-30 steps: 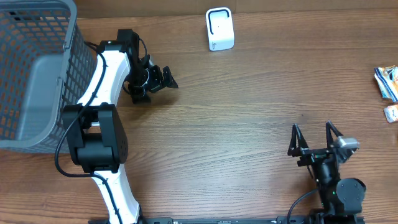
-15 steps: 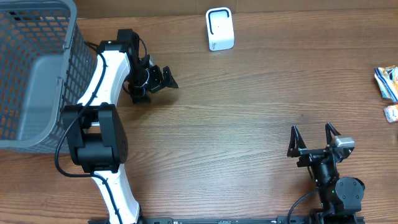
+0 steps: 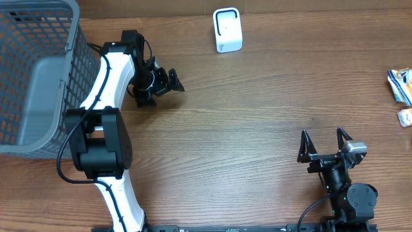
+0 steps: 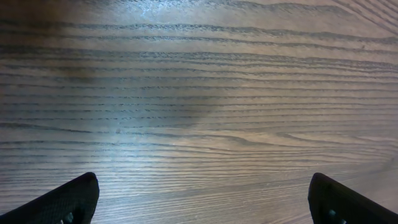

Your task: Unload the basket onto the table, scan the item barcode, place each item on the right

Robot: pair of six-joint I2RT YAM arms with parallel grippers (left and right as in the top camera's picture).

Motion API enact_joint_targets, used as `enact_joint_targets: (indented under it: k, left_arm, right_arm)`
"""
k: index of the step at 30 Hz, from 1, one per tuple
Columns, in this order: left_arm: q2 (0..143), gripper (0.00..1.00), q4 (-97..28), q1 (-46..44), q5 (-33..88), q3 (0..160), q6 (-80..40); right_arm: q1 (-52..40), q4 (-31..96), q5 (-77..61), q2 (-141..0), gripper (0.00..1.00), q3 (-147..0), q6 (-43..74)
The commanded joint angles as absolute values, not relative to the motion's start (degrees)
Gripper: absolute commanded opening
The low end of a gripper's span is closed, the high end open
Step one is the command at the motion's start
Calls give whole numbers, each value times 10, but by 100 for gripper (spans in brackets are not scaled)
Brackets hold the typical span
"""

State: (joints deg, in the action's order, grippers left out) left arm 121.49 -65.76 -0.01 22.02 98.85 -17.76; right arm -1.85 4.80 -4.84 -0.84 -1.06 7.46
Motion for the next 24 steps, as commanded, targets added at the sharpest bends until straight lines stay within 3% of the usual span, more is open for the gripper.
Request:
enact_joint_targets:
  k: [1,8,15,24]
  left_arm:
    - [1211,100,-657,0,218,996,-167]
    - [1208,100,-664,0,215,996,-167]
    - [1120,100,-589,-25,172,976,-166]
    - [905,100,-404,-53,138,750,-61]
  right_arm:
    - [-15,46,-41,-2,100,-5,72]
    - [-15,46,-41,-2,100,-5,72]
    - [-15,46,-41,-2,100,-5,72]
    - [-15,46,-41,-2,100,-5,72]
